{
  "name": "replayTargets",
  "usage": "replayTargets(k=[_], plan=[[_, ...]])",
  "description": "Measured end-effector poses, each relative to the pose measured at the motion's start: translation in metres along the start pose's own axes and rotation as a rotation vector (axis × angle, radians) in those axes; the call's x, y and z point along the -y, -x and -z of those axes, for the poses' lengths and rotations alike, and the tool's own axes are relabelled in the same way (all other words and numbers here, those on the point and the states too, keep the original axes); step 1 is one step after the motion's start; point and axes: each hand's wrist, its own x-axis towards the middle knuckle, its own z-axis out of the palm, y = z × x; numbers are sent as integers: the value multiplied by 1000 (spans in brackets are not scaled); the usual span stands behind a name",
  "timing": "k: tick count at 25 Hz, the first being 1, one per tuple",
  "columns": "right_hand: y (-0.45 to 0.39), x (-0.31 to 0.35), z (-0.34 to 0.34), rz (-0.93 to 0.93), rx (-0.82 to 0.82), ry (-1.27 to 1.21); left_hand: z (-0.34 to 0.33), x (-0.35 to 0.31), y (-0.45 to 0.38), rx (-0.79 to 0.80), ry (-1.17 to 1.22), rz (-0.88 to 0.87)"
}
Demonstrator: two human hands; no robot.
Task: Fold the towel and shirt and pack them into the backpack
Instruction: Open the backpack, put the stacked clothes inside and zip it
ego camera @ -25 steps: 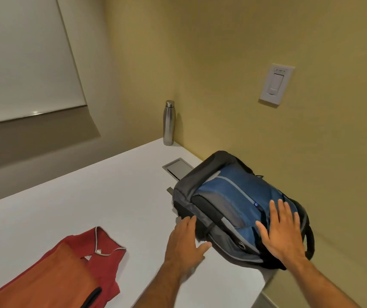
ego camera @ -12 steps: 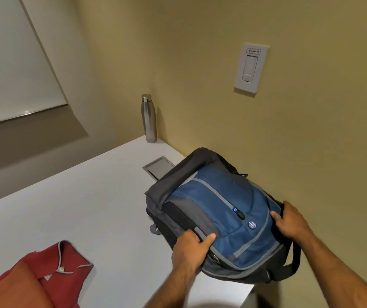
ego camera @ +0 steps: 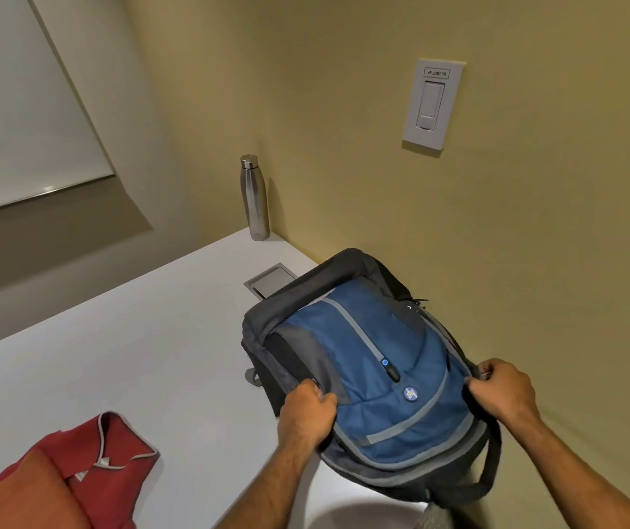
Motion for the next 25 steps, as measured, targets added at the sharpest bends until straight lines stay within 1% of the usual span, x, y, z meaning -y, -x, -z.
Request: replayTargets(k=[4, 6, 9, 12, 17, 20, 22, 24, 25], plan=[[47, 18, -17, -56, 90, -189, 42, 23, -25, -62, -87, 28], [71, 30, -36, -72, 163, -251, 64, 34, -35, -109, -119, 46], [107, 44, -68, -158, 263, -413, 91, 47, -50, -152, -124, 43], [134, 55, -97, -260, 343, -531, 109, 53, -60, -136, -111, 0], [157, 74, -127, -301, 433, -659, 123, 53, -65, -118, -49, -96], [160, 79, -128, -269, 446, -623, 124, 56, -70, -110, -34, -79], [158, 79, -123, -171, 402, -548, 122, 56, -74, -115, -8, -34], [147, 75, -114, 17, 243, -334, 117, 49, -75, -159, -85, 2], [138, 73, -108, 92, 141, -250, 112, 42, -76, -210, -153, -28]])
